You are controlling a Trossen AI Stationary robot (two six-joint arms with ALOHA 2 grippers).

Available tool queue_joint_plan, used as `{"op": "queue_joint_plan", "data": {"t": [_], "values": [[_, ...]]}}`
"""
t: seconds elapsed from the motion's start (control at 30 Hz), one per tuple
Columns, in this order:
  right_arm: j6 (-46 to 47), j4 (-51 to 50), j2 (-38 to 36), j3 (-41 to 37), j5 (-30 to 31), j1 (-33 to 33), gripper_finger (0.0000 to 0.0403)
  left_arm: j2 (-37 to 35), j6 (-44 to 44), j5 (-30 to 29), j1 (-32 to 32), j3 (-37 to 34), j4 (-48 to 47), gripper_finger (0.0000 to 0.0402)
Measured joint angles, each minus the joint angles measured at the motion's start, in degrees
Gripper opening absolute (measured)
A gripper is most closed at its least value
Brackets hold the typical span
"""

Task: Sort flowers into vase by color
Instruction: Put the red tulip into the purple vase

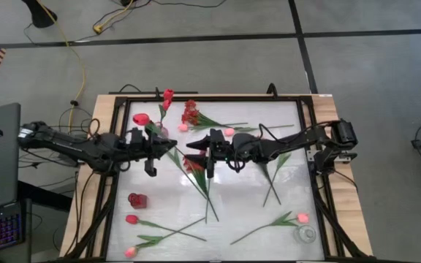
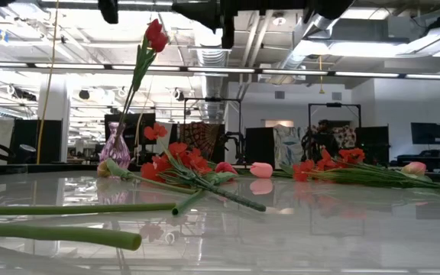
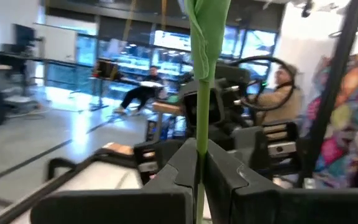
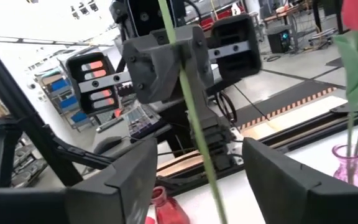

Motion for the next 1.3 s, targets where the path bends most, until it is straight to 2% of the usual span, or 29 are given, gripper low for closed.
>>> {"op": "queue_joint_plan", "data": {"t": [0.33, 0.53, 0.7, 0.87, 1.3], "values": [[0.0, -2.5, 0.0, 0.0, 0.0, -1.6, 0.0271, -14.2, 0.5, -17.8, 0.0, 0.0, -20.7, 0.0002], [0.0, -2.7, 0.0, 0.0, 0.0, -1.5, 0.0271, -17.3, 1.1, -29.0, 0.4, 0.0, -29.1, 0.0002], [0.0, -4.1, 0.0, 0.0, 0.0, -1.6, 0.0271, -17.9, 1.3, -32.6, 2.7, 0.0, -32.6, 0.0002], [0.0, -4.9, 0.0, 0.0, 0.0, -1.5, 0.0271, -17.9, 2.0, -31.7, 7.3, 0.0, -33.4, 0.0002], [0.0, -5.8, 0.0, 0.0, 0.0, -1.6, 0.0271, -17.6, 1.2, -16.0, 23.0, 0.0, -33.4, 0.0002]]}}
